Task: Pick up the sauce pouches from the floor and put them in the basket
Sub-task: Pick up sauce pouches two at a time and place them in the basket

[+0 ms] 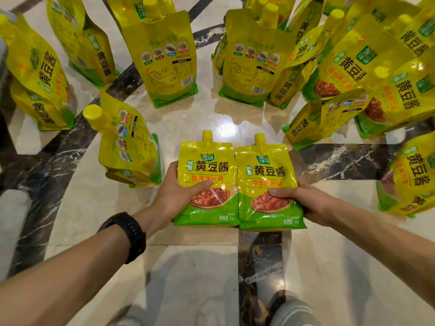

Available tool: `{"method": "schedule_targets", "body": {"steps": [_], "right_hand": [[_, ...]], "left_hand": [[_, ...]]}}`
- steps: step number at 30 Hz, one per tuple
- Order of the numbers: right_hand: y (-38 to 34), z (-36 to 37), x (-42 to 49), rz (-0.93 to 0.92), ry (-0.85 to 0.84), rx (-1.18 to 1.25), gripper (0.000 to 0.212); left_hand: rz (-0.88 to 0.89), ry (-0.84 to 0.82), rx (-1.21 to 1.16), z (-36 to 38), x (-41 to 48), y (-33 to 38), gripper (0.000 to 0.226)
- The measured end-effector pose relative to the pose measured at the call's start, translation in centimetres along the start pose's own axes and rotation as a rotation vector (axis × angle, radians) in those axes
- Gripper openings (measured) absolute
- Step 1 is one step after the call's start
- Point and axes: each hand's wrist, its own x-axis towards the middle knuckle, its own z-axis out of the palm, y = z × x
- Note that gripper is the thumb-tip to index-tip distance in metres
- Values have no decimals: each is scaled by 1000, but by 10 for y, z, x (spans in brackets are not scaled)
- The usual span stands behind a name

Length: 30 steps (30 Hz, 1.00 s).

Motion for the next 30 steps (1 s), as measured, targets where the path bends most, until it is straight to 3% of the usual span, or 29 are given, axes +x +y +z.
{"method": "schedule_targets", "body": {"steps": [6,11,20,24,27,30], "right_hand": [[-2,12,-6,-20,-37,-63,52],[13,19,-5,-75,42,-53,66],[-2,27,-27,-105,68,-44,69],[-21,41,-78,-101,29,-37,63],[-54,57,-140,-106,-4,-7,55],[-99,70,-217,-102,36,1,66]], "left_hand": [[9,-24,90,-4,4,3,77],[12,-29,100,-1,3,2,69],[4,-39,55,-10,-11,18,75],[-22,-26,-4,-28,-54,58,75],[-40,-18,-19,-50,-104,109,61],[-32,-25,-49,-70,-162,180,56]]}}
